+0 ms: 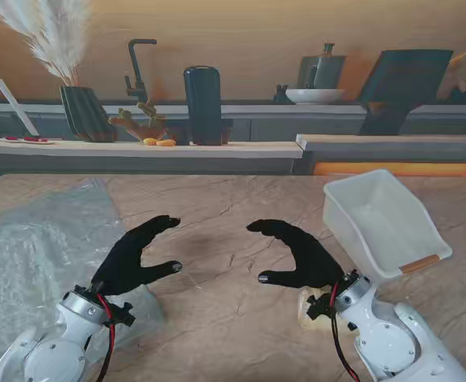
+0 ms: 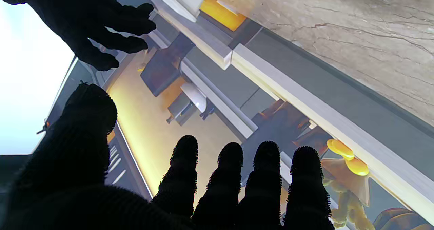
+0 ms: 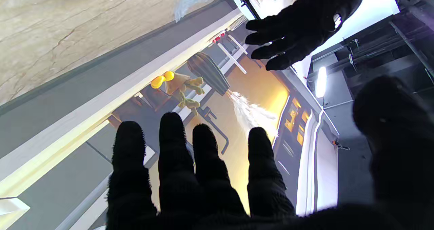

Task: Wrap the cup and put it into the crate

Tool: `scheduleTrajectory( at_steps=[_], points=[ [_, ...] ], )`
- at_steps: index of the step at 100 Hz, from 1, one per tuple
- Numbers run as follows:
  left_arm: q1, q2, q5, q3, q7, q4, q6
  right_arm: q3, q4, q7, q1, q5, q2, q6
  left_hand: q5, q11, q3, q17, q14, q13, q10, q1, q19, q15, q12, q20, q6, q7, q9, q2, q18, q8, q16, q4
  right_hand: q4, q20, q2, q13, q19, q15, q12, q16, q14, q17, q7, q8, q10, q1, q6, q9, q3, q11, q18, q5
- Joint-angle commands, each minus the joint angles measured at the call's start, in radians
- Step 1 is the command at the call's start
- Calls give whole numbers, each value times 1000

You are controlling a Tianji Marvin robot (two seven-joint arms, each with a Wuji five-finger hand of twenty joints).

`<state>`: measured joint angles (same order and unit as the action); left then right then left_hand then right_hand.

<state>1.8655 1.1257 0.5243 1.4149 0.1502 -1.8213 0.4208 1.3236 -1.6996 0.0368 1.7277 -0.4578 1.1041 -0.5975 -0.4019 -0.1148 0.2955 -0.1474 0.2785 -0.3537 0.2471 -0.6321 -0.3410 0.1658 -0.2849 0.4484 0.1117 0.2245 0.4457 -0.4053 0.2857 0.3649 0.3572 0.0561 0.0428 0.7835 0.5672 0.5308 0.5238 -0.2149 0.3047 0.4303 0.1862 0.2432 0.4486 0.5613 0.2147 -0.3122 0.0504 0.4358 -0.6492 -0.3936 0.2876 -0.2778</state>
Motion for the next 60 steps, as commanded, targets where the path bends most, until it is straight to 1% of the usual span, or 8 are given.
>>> scheduleTrajectory(
  at_steps=[1, 18, 24, 30, 45, 47, 56, 60],
  points=[
    [11, 5, 7, 1, 5, -1, 0, -2, -8, -13, 0, 10, 1, 20, 18, 27, 19, -3, -11, -15, -20, 27, 24, -8, -10, 9, -29, -13, 8, -28, -18, 4, 5, -2, -9, 23, -36, 19, 5, 11, 10, 12, -22, 3, 10, 2, -17, 18, 25, 17, -6, 22, -18, 18],
    [45, -2, 62, 15, -6, -35, -17, -2, -18, -16, 6, 14, 1, 39, 16, 29, 18, 1, -9, -10, -19, 15, 27, -10, -9, 7, -29, -15, 8, -14, -22, 1, 4, -1, -11, 24, -48, 27, 9, 7, 10, 16, -21, 7, 8, -1, -14, 16, 25, 27, 3, 25, -16, 7],
    [66, -3, 117, 27, 16, -53, -32, -1, -17, -15, 5, 12, 1, 38, 14, 29, 15, 4, -10, -12, -19, 5, 32, -10, -9, 4, -31, -16, 12, -2, -25, -1, 4, -1, -12, 24, -48, 29, 9, 6, 10, 17, -19, 8, 7, -2, -14, 15, 25, 29, 5, 26, -14, 4],
    [86, -1, 179, 36, 59, -68, -61, -2, -16, -18, 2, 12, 0, 41, 3, 28, -44, -1, -7, -19, -17, -28, 44, -7, -9, -5, -32, -15, 21, 19, -24, -4, 4, 1, -12, 23, -50, 29, 9, 7, 10, 17, -18, 8, 7, -2, -12, 14, 24, 30, 6, 28, -13, 2],
    [126, 4, 322, 45, 176, -95, -192, -2, -12, -34, -5, 18, -2, 57, -13, 25, -62, 4, 2, -17, -5, -40, 47, -5, -10, -7, -27, -12, 34, 31, -30, -4, 5, -2, -13, 23, -54, 29, 9, 6, 10, 19, -17, 7, 3, -4, -12, 11, 24, 30, 9, 32, -14, 1],
    [132, 3, 342, 48, 184, -100, -214, -2, -12, -33, -6, 17, -2, 58, -19, 24, -148, 1, 7, -24, 0, -81, 30, -2, -11, 3, -23, -16, 38, 49, -29, -6, 9, -11, -13, 23, -54, 29, 9, 7, 10, 19, -17, 7, 3, -4, -12, 11, 24, 30, 9, 32, -13, 2],
    [172, -8, 438, 94, 160, -127, -292, -3, -10, -29, -7, 1, -3, 66, -5, 25, -242, -7, 0, -33, 2, -102, -59, 26, -13, 59, -26, -24, 33, 109, -39, -6, 32, -16, -13, 23, -56, 31, 10, 6, 10, 20, -17, 7, 2, -4, -13, 12, 25, 31, 11, 32, -13, 2],
    [186, -11, 470, 108, 151, -136, -346, -3, -10, -28, -6, -6, -3, 69, -25, 21, -265, -12, 5, -48, 5, -111, -90, 36, -17, 76, -24, -18, 52, 108, -35, -2, 41, -18, -14, 23, -56, 32, 10, 5, 10, 20, -16, 8, 2, -4, -13, 11, 25, 32, 11, 33, -13, 1]
  ],
)
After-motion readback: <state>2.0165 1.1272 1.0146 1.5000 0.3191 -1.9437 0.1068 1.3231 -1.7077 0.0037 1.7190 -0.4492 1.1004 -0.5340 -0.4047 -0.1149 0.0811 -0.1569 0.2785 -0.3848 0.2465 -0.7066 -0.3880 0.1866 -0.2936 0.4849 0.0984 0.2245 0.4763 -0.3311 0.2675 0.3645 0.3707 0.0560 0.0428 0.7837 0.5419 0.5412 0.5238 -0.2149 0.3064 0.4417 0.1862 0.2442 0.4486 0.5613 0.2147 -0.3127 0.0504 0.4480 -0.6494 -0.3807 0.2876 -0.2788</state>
